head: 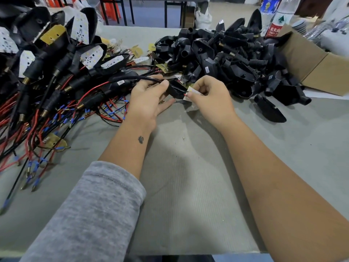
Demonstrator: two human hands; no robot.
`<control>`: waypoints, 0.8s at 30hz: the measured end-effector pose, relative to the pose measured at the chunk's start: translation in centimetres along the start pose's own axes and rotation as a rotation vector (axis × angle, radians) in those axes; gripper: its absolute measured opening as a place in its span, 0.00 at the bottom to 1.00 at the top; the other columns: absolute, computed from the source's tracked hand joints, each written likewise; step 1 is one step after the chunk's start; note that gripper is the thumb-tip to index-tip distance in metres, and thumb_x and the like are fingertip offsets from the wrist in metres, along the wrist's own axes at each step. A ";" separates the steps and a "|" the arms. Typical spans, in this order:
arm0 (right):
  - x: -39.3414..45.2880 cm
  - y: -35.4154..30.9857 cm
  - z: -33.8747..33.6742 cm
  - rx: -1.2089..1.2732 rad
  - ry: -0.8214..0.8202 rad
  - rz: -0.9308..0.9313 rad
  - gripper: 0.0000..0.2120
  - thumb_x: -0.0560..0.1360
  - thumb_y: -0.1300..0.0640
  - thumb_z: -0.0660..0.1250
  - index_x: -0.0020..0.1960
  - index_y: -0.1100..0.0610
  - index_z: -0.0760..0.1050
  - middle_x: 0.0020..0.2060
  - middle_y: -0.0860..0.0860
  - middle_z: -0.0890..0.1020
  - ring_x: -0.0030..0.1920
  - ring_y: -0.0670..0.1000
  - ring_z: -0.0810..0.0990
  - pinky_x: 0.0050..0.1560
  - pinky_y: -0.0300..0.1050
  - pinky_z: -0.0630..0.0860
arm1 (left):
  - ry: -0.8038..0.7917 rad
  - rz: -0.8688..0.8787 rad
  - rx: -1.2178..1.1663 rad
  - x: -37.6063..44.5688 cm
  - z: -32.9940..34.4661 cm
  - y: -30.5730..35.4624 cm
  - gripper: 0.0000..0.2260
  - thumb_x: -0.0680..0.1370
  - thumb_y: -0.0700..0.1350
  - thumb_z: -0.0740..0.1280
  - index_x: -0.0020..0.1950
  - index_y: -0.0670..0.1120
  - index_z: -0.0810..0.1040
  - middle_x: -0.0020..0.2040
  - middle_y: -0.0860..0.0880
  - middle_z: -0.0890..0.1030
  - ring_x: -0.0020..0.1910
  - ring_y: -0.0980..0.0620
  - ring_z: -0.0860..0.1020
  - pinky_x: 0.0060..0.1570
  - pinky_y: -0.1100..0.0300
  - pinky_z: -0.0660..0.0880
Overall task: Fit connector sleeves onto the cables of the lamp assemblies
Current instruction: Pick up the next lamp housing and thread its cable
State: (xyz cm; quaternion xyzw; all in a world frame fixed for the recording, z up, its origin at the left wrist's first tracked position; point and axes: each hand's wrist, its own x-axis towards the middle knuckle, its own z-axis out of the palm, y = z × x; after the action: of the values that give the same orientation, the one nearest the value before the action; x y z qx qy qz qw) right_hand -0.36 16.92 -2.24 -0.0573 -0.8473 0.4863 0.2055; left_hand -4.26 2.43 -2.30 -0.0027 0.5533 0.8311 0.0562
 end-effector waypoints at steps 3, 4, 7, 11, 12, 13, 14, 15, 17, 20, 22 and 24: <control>-0.1 -0.4 -0.2 0.098 0.001 -0.006 0.06 0.72 0.62 0.71 0.40 0.55 0.75 0.29 0.46 0.73 0.32 0.44 0.70 0.36 0.39 0.68 | -0.001 -0.003 -0.032 0.0 0.0 0.1 0.05 0.78 0.36 0.67 0.48 0.47 0.75 0.51 0.44 0.82 0.53 0.45 0.83 0.45 0.53 0.82; -0.2 -0.5 -0.3 0.137 -0.009 -0.008 0.04 0.73 0.62 0.70 0.41 0.57 0.76 0.30 0.49 0.73 0.32 0.45 0.70 0.36 0.39 0.68 | -0.003 -0.001 -0.044 0.0 0.0 0.1 0.06 0.79 0.36 0.66 0.48 0.47 0.75 0.49 0.45 0.82 0.53 0.46 0.83 0.46 0.52 0.82; -0.3 -0.7 -0.4 0.283 -0.047 0.028 0.03 0.76 0.64 0.68 0.45 0.59 0.79 0.36 0.58 0.75 0.35 0.51 0.72 0.33 0.40 0.71 | -0.011 0.015 -0.069 0.0 0.0 0.2 0.08 0.80 0.35 0.63 0.50 0.48 0.74 0.48 0.48 0.84 0.52 0.49 0.84 0.50 0.50 0.82; -0.3 -0.7 -0.6 0.408 -0.050 0.089 0.07 0.77 0.67 0.66 0.46 0.58 0.80 0.37 0.54 0.81 0.34 0.48 0.77 0.35 0.39 0.74 | -0.046 0.038 -0.096 -0.2 0.0 0.4 0.11 0.81 0.33 0.59 0.49 0.49 0.72 0.54 0.49 0.84 0.55 0.48 0.82 0.50 0.48 0.81; -0.3 -0.7 -0.7 0.436 -0.047 0.106 0.08 0.76 0.68 0.65 0.46 0.58 0.80 0.36 0.53 0.81 0.33 0.46 0.78 0.35 0.38 0.75 | -0.050 0.042 -0.095 -0.2 0.0 0.5 0.11 0.81 0.33 0.58 0.50 0.49 0.72 0.55 0.49 0.83 0.56 0.47 0.82 0.51 0.48 0.81; -0.3 -0.6 -0.7 0.456 -0.040 0.123 0.08 0.76 0.69 0.65 0.46 0.58 0.80 0.36 0.52 0.81 0.32 0.46 0.78 0.36 0.38 0.75 | -0.052 0.048 -0.093 -0.3 0.0 0.4 0.12 0.81 0.32 0.57 0.50 0.49 0.72 0.55 0.49 0.83 0.56 0.47 0.82 0.51 0.48 0.81; -0.3 -0.6 -0.7 0.466 -0.029 0.139 0.08 0.76 0.69 0.65 0.46 0.58 0.80 0.36 0.52 0.81 0.32 0.46 0.78 0.37 0.38 0.75 | -0.055 0.058 -0.092 -0.3 0.1 0.4 0.13 0.81 0.31 0.57 0.50 0.49 0.72 0.55 0.48 0.83 0.56 0.48 0.82 0.51 0.48 0.81; -0.3 -0.6 -0.7 0.469 -0.015 0.150 0.08 0.75 0.69 0.66 0.46 0.58 0.80 0.36 0.53 0.81 0.32 0.46 0.78 0.37 0.38 0.75 | -0.060 0.073 -0.088 -0.3 0.2 0.4 0.14 0.81 0.30 0.56 0.50 0.49 0.72 0.55 0.47 0.83 0.55 0.48 0.82 0.51 0.48 0.81; -0.3 -0.6 -0.5 0.456 0.026 0.159 0.07 0.75 0.69 0.67 0.45 0.59 0.79 0.35 0.52 0.81 0.32 0.45 0.78 0.36 0.37 0.76 | -0.080 0.103 -0.062 -0.5 0.3 0.3 0.15 0.80 0.29 0.56 0.51 0.49 0.72 0.54 0.46 0.82 0.53 0.49 0.81 0.52 0.49 0.81; -0.4 -0.8 -0.1 0.436 0.080 0.148 0.07 0.74 0.68 0.69 0.42 0.57 0.79 0.33 0.52 0.82 0.32 0.45 0.79 0.37 0.39 0.78 | -0.164 0.105 0.002 -0.7 0.6 0.1 0.14 0.80 0.30 0.59 0.53 0.49 0.73 0.52 0.48 0.83 0.52 0.52 0.82 0.54 0.49 0.80; -0.4 -0.9 0.1 0.408 0.110 0.124 0.08 0.74 0.67 0.69 0.41 0.55 0.78 0.32 0.50 0.82 0.33 0.46 0.80 0.37 0.40 0.79 | -0.202 0.088 0.022 -0.9 0.8 -0.1 0.12 0.81 0.32 0.60 0.52 0.49 0.74 0.53 0.49 0.83 0.53 0.52 0.81 0.56 0.49 0.79; -0.4 -0.8 0.2 0.331 0.129 0.089 0.09 0.73 0.65 0.70 0.40 0.52 0.78 0.31 0.48 0.82 0.33 0.44 0.80 0.37 0.38 0.78 | -0.196 0.073 0.003 -0.8 0.8 -0.1 0.09 0.82 0.36 0.59 0.51 0.48 0.76 0.54 0.48 0.83 0.55 0.50 0.81 0.57 0.48 0.79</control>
State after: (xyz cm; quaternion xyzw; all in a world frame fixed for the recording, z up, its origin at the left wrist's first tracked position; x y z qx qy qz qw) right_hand -0.01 16.19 -1.77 -0.0913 -0.7375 0.6230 0.2442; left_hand -3.40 3.18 -2.01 0.0987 0.5462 0.8280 0.0797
